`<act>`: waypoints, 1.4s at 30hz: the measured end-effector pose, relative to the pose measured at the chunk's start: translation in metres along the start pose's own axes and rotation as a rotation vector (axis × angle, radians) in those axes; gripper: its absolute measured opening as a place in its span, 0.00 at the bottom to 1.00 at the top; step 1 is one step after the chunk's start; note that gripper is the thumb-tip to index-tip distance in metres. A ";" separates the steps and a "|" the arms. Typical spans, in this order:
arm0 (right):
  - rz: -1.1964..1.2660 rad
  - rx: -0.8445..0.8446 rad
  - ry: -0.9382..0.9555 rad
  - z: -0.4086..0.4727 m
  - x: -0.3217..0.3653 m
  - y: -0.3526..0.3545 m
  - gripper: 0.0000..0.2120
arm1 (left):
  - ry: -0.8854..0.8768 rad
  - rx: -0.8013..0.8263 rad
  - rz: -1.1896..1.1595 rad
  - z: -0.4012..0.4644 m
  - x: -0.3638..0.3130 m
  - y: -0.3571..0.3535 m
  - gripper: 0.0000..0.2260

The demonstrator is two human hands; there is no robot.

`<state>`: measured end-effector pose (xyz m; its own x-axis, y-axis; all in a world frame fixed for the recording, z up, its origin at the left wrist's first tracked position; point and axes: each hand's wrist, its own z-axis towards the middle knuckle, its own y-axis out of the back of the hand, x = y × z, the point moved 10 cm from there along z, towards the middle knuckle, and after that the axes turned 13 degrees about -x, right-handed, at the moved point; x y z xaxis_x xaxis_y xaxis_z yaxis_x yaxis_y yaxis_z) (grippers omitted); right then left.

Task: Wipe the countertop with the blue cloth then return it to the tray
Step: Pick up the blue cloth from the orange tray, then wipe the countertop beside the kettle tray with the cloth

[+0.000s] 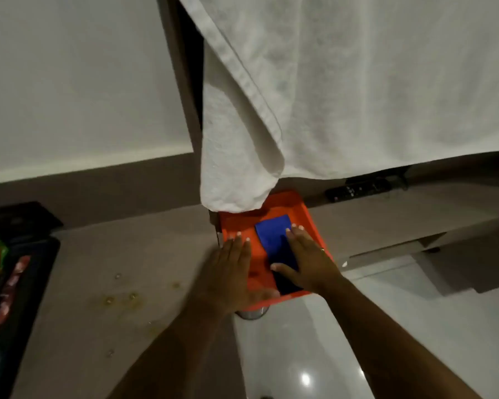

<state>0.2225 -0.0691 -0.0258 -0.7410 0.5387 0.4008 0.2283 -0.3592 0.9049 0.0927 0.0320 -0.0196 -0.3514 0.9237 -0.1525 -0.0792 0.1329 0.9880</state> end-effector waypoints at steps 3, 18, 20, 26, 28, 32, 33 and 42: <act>-0.077 0.075 0.073 0.013 -0.014 -0.033 0.47 | -0.014 0.089 0.017 0.002 -0.010 -0.030 0.59; -0.112 0.068 0.209 0.047 -0.017 -0.088 0.39 | 0.046 0.183 0.053 0.004 -0.010 -0.063 0.64; -0.080 0.051 0.195 0.048 -0.017 -0.087 0.33 | 0.043 0.183 0.055 0.004 -0.011 -0.063 0.64; -0.046 0.073 0.122 0.055 -0.021 -0.089 0.27 | 0.033 0.153 0.064 0.005 -0.011 -0.061 0.64; 0.006 0.089 0.061 0.056 -0.020 -0.081 0.26 | 0.014 0.115 0.042 0.003 -0.013 -0.054 0.63; 0.237 -0.059 -0.139 0.054 -0.013 -0.029 0.22 | -0.014 0.012 0.032 -0.013 -0.007 -0.025 0.60; 0.266 -0.108 -0.162 0.053 -0.008 -0.015 0.20 | -0.007 -0.014 0.031 -0.021 -0.002 -0.016 0.60; 0.518 -0.058 -0.129 -0.020 0.144 -0.001 0.15 | 0.317 -0.119 0.064 -0.202 0.118 0.033 0.51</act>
<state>0.1027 -0.0066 0.0283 -0.4557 0.3679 0.8106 0.5056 -0.6425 0.5758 -0.1397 0.0726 -0.0106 -0.6301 0.7688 -0.1095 -0.1494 0.0184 0.9886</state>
